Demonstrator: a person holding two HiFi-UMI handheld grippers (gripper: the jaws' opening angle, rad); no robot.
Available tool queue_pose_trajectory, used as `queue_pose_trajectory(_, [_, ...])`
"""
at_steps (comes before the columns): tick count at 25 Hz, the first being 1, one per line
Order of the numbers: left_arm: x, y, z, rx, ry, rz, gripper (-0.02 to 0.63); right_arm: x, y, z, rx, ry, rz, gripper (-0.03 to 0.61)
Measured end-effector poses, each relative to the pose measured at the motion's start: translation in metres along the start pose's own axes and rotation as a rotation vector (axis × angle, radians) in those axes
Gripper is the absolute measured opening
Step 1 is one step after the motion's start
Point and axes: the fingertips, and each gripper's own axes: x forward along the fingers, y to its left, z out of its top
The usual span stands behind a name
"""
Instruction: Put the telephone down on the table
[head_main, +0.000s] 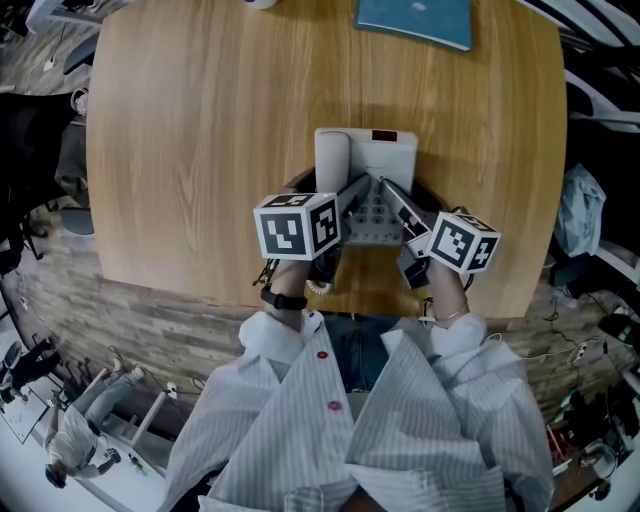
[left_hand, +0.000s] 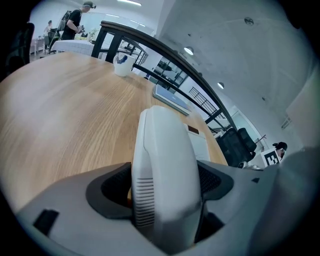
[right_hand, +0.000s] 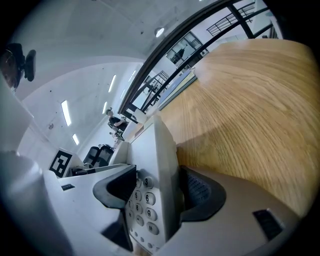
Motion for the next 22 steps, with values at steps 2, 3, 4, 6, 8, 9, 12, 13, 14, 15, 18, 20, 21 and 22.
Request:
queue_pose_trajectory(2, [-0.002,0.001,0.001,0.019,-0.001,0.015,0.393,0.000,0.000,0.000,-0.004,0.011,-0.005,0.276])
queue_pose_trajectory(3, [-0.003,0.001,0.001,0.031,-0.002,0.024,0.393,0.000,0.000,0.000,-0.007,0.014,-0.007,0.276])
queue_pose_trajectory(4, [-0.004,0.002,0.001,0.041,-0.003,0.033,0.393,-0.001,0.000,0.000,-0.010,0.016,-0.011,0.276])
queue_pose_trajectory(6, [-0.007,0.002,0.000,0.051,-0.006,0.037,0.391,-0.003,-0.001,0.000,-0.016,0.011,-0.024,0.276])
queue_pose_trajectory(8, [-0.009,0.001,-0.001,0.048,-0.011,0.027,0.391,-0.007,-0.003,0.001,-0.019,0.001,-0.037,0.276])
queue_pose_trajectory(9, [-0.010,0.000,-0.001,0.044,-0.015,0.025,0.391,-0.009,-0.003,0.001,-0.021,-0.003,-0.040,0.276])
queue_pose_trajectory(12, [-0.016,0.001,0.006,0.050,-0.031,0.030,0.391,-0.015,-0.002,0.003,-0.031,-0.006,-0.042,0.276])
queue_pose_trajectory(13, [-0.019,0.000,0.010,0.057,-0.037,0.032,0.391,-0.018,0.000,0.004,-0.037,-0.009,-0.043,0.276])
queue_pose_trajectory(14, [-0.022,-0.001,0.013,0.064,-0.042,0.035,0.391,-0.021,0.001,0.006,-0.041,-0.013,-0.044,0.276])
queue_pose_trajectory(15, [-0.026,-0.002,0.015,0.071,-0.047,0.037,0.391,-0.024,0.003,0.007,-0.045,-0.019,-0.045,0.276])
queue_pose_trajectory(18, [-0.036,-0.008,0.022,0.091,-0.065,0.038,0.390,-0.034,0.013,0.015,-0.051,-0.051,-0.041,0.276])
queue_pose_trajectory(20, [-0.044,-0.013,0.026,0.096,-0.082,0.035,0.390,-0.040,0.022,0.020,-0.057,-0.074,-0.028,0.276])
queue_pose_trajectory(21, [-0.048,-0.016,0.028,0.098,-0.090,0.033,0.390,-0.042,0.028,0.022,-0.063,-0.083,-0.020,0.276])
queue_pose_trajectory(22, [-0.051,-0.019,0.028,0.101,-0.097,0.029,0.388,-0.045,0.034,0.024,-0.070,-0.092,-0.013,0.276])
